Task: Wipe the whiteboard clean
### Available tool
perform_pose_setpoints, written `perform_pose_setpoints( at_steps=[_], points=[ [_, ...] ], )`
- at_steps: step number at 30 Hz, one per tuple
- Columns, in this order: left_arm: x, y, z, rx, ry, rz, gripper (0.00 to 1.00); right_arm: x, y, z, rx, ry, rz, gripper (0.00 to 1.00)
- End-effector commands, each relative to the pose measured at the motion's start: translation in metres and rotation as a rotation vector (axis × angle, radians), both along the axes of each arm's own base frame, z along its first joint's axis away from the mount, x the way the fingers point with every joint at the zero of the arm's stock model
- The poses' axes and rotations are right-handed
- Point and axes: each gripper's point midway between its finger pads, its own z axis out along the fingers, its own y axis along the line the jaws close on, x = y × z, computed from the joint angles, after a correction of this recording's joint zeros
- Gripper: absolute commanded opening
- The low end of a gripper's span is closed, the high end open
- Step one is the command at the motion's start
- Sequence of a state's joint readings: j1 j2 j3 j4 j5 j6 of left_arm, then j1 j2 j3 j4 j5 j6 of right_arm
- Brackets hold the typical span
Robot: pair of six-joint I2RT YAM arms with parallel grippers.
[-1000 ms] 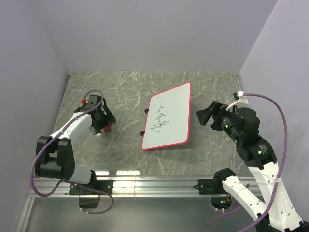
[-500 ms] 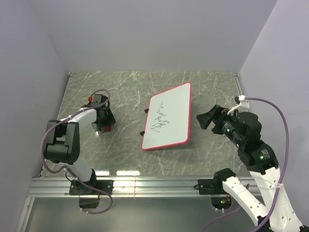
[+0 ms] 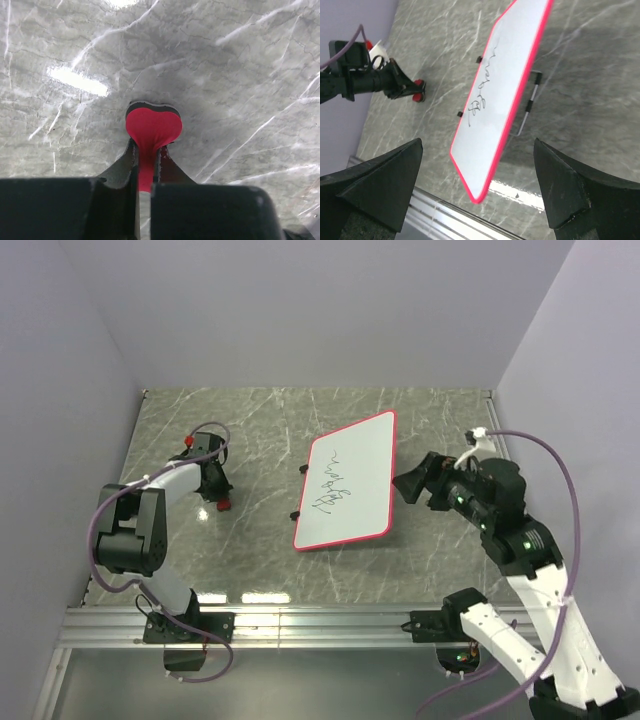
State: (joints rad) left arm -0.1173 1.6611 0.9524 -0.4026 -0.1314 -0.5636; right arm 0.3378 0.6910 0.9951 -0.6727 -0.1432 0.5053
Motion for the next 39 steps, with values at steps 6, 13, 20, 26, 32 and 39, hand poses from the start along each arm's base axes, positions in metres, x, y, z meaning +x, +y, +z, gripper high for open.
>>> perform_pose_setpoints(
  at_steps=[6,13,20,26,32,39],
  points=[
    [0.032,-0.057,0.088,-0.165,-0.199,-0.117,0.00,0.059,0.031,0.009,-0.047,0.058,0.085,0.97],
    [0.044,-0.160,0.172,-0.274,-0.300,-0.298,0.00,0.105,0.033,-0.033,-0.151,0.266,0.019,0.94],
    [0.024,-0.260,0.230,-0.358,-0.361,-0.481,0.00,0.118,0.029,-0.062,-0.199,0.362,-0.028,0.91],
    [0.013,-0.296,0.230,-0.376,-0.350,-0.550,0.00,0.112,0.043,-0.087,-0.154,0.398,0.037,0.79],
    [0.006,-0.315,0.224,-0.397,-0.333,-0.594,0.00,0.104,0.051,-0.099,-0.117,0.408,0.084,0.47],
    [-0.020,-0.344,0.213,-0.436,-0.293,-0.673,0.00,0.097,0.050,-0.114,-0.122,0.441,0.092,0.17]
  ],
)
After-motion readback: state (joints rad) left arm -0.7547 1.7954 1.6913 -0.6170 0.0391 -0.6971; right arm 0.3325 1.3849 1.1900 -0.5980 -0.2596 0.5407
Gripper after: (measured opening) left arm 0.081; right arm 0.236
